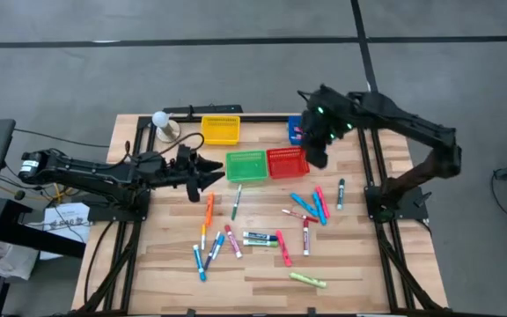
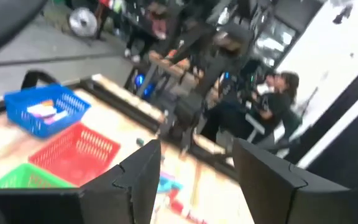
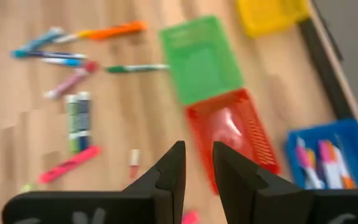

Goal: Pick & Place Markers
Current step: Put the yellow highlighter pen into the blue bin

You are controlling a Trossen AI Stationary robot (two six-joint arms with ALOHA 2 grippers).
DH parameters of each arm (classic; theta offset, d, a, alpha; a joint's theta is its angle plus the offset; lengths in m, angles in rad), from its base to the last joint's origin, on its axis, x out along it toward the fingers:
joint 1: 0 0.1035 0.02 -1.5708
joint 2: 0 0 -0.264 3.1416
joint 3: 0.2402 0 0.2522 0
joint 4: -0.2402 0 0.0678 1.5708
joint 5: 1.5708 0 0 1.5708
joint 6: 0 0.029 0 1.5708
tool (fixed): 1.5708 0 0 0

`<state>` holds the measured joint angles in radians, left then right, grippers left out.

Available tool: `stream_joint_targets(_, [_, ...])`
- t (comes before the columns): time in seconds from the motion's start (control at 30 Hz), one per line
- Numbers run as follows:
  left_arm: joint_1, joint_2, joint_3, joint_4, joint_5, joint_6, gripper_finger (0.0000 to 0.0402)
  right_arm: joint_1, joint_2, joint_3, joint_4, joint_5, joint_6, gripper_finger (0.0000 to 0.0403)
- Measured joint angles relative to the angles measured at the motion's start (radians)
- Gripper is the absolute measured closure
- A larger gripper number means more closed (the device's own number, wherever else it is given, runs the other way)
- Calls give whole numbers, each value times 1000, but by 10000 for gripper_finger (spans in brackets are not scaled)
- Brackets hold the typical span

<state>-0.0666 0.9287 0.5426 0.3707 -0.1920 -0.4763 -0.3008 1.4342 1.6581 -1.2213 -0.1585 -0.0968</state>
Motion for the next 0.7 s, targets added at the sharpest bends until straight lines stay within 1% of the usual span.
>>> stream_joint_targets(0.17, [0,0,0,-74,66,-4,204,195,-30,-1,55,0,93,333])
stream_joint_targets(0.3, [-2,0,0,-207,152,-92,204,318,-17,-1,98,24,177,333])
stream_joint_targets(0.4, [-23,0,0,-372,187,-212,204,396,11,-1,110,55,203,333])
stream_joint_targets(0.53, [-71,0,0,-557,217,-431,204,479,51,-2,107,118,203,333])
stream_joint_targets(0.6, [-102,0,0,-597,232,-530,204,499,62,-3,95,146,203,333])
stream_joint_targets(0.7, [-152,0,0,-611,246,-649,204,507,67,-1,96,172,203,333])
